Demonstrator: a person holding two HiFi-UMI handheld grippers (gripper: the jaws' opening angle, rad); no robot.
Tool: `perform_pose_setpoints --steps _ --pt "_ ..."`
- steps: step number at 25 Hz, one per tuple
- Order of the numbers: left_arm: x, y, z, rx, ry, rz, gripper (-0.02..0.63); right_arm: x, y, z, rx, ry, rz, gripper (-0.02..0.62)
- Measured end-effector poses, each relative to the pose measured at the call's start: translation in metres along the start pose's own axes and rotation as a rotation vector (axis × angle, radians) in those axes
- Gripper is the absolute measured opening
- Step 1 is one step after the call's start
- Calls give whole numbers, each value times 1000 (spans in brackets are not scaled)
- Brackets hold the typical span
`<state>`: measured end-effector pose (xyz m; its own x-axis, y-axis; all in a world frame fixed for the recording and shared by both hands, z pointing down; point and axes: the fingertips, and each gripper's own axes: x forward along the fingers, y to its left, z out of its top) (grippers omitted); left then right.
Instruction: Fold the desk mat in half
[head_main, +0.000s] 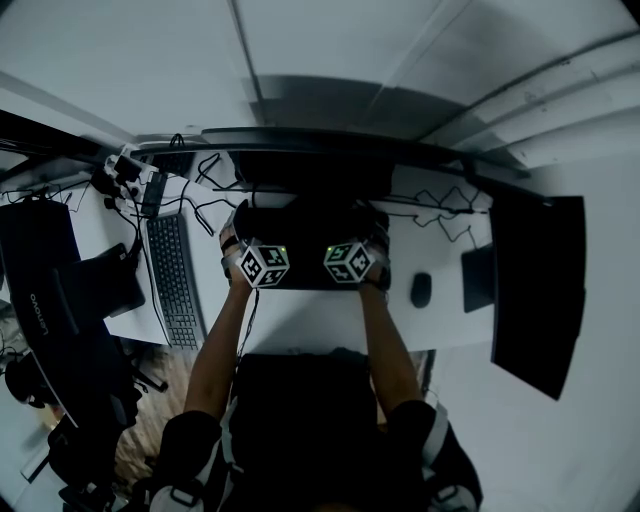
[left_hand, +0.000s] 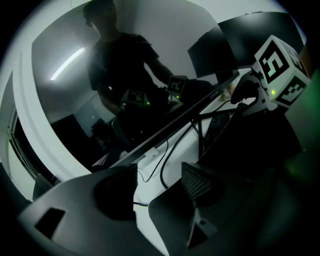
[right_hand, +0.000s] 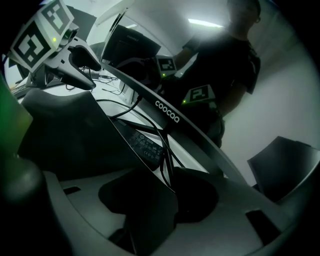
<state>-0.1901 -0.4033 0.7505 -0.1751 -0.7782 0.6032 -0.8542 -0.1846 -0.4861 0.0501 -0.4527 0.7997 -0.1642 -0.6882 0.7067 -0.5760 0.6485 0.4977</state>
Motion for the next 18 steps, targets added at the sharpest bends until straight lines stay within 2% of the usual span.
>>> perform_pose_setpoints --steps 6,9,11,14,15,17,18 --pt "-24 9 -4 -97 -23 -7 255 -18 -3 4 17 -26 -29 170" --pt "-44 13 -4 -150 -54 -30 249 -37 -6 5 62 -40 -41 170" --pt "-63 16 -2 -206 -79 -60 171 -54 -7 8 120 -46 -35 170" --pt "-101 20 6 -327 -138 -129 123 -87 -5 8 235 -62 -10 169" --pt "-117 24 12 -359 -169 -145 104 -101 -3 9 276 -73 -2 169" --pt "-150 35 23 -395 -246 -150 26 -134 -2 15 337 -92 4 169" --pt "-166 41 27 -404 -284 -147 18 -151 -1 19 357 -106 4 167"
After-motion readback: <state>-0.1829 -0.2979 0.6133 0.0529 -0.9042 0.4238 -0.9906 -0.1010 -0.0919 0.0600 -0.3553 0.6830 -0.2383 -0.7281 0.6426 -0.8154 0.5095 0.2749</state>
